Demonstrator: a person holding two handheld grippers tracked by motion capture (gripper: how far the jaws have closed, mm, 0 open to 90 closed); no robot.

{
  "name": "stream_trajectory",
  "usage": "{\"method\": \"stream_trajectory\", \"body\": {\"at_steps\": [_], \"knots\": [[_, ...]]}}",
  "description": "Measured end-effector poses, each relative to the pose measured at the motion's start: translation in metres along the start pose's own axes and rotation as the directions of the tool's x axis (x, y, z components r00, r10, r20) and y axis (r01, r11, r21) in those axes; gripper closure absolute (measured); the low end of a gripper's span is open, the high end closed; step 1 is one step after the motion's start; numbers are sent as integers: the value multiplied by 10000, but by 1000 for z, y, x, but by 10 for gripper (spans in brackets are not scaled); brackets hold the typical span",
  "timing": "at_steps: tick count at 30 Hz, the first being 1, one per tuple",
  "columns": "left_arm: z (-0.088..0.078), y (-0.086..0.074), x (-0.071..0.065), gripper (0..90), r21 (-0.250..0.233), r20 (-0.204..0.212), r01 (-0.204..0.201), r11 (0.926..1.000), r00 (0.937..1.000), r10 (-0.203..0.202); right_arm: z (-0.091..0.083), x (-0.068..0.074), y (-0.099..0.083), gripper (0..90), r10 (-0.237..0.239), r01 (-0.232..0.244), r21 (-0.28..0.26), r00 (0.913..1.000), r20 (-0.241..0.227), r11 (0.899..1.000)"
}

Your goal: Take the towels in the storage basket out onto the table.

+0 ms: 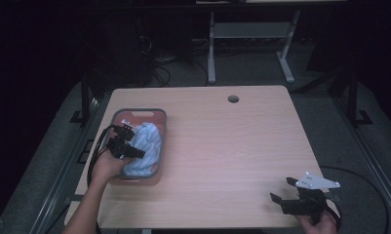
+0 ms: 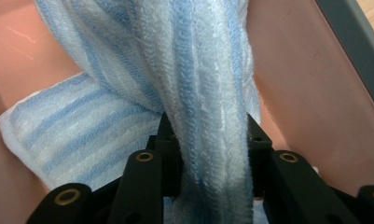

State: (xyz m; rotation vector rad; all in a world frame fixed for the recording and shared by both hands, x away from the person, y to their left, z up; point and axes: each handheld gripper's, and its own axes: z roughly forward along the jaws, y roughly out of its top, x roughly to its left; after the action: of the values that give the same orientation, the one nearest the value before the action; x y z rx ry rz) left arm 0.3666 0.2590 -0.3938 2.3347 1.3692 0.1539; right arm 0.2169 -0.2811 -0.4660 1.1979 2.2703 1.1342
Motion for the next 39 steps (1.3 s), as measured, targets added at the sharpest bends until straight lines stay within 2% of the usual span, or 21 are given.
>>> {"method": "stream_trajectory", "body": {"at_steps": [4,7,11,14,20,24,28,30,39], "knots": [[-4,-4,2,691,-243,156,193,9995,9997,-189,-1,0,1,150,-63,63,-63,10000,36,10000],[-6,-8,5,693,-355,302,195,9992,9994,-184,0,0,0,150,34,-34,-8,10000,24,10000],[-12,-11,9,693,-717,515,468,9963,9977,-431,-1,-1,0,150,17,-17,-45,10000,58,10000],[-17,-13,11,693,-968,663,530,9939,9967,-467,-2,-1,1,150,54,-54,-84,9999,87,10000],[-23,-15,9,693,-1161,688,525,9918,9966,-447,-1,0,2,150,-5,5,-78,10000,70,10000],[-28,-14,9,693,-1446,810,677,9872,9951,-564,-2,-1,2,150,-6,7,-126,10000,66,9999],[-33,-12,10,693,-1544,818,681,9857,9951,-559,-2,-1,1,150,20,-19,-130,10000,83,9999],[-35,-11,11,693,-1679,877,826,9823,9938,-686,-3,-1,2,150,-4,5,-123,9999,106,9999],[-48,-9,11,693,-1986,877,872,9762,9936,-709,-3,-2,2,150,0,2,-149,9999,105,9999]]}}
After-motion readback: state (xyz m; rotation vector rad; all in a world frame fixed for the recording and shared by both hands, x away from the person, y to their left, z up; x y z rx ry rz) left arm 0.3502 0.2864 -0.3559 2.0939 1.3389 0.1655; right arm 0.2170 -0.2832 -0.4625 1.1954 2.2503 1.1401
